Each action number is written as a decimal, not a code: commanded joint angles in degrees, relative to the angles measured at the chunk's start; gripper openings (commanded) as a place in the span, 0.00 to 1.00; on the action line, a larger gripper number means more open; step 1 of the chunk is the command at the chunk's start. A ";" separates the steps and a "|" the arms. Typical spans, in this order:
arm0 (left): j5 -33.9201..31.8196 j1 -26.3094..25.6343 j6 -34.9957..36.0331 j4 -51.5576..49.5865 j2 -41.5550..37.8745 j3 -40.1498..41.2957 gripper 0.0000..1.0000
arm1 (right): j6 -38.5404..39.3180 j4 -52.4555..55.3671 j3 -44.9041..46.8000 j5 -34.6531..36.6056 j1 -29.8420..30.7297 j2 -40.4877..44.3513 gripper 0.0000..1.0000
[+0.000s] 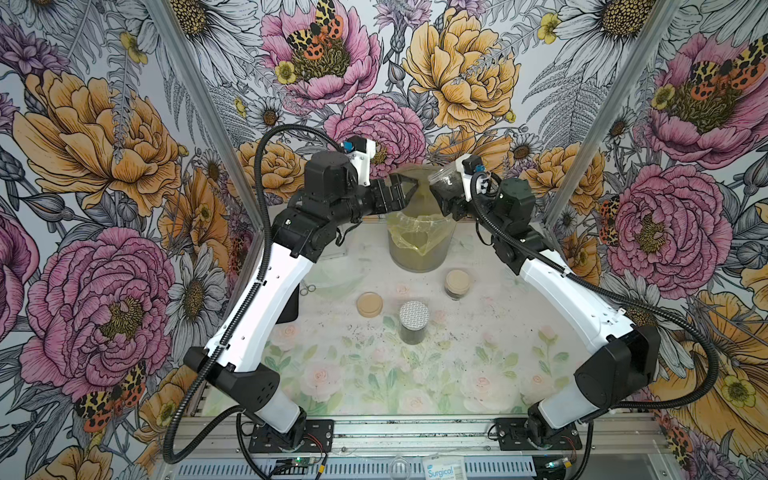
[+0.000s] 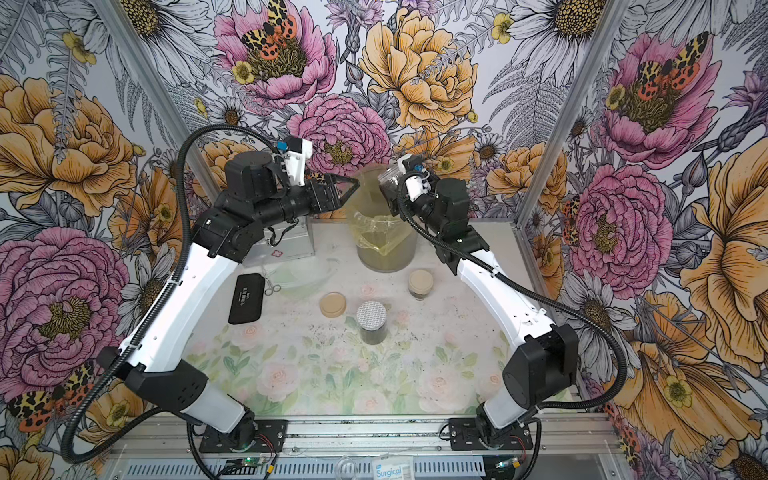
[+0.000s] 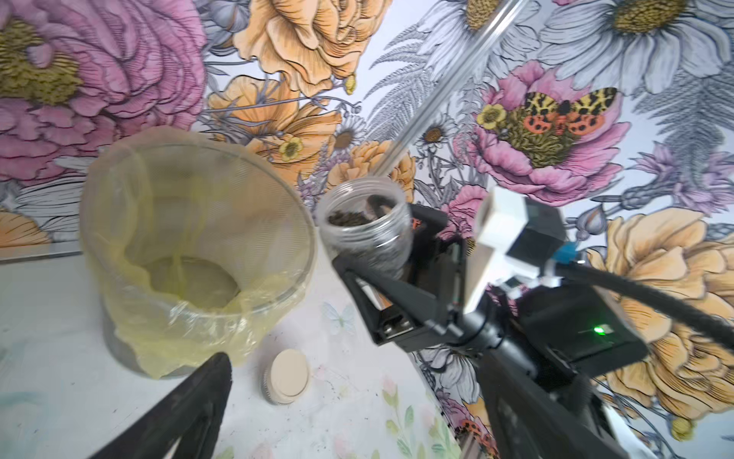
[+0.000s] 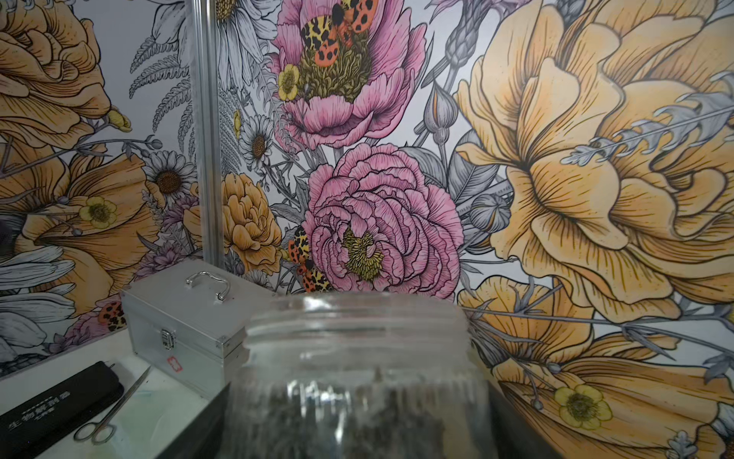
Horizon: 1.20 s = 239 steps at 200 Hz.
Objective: Empty moldy tea leaves from jars
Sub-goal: Pour the moldy tea leaves from the jar into the trash bin.
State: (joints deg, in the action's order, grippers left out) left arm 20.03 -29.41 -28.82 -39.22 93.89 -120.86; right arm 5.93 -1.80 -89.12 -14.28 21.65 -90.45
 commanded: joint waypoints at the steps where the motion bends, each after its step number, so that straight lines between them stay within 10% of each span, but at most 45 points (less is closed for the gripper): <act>1: 7.61 -0.47 -1.11 -0.95 5.51 -6.81 0.99 | -2.13 2.33 -5.24 -2.82 -0.60 -0.75 0.05; 239: -11.59 -1.88 5.95 -0.93 -5.11 8.69 0.99 | -24.06 52.65 -62.02 4.31 -3.33 -39.05 0.00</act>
State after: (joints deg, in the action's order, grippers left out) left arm 10.09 -30.98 -23.57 -40.47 91.05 -113.01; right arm -15.38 45.63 -145.60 -11.79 18.50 -126.98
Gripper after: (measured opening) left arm 0.988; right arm 0.803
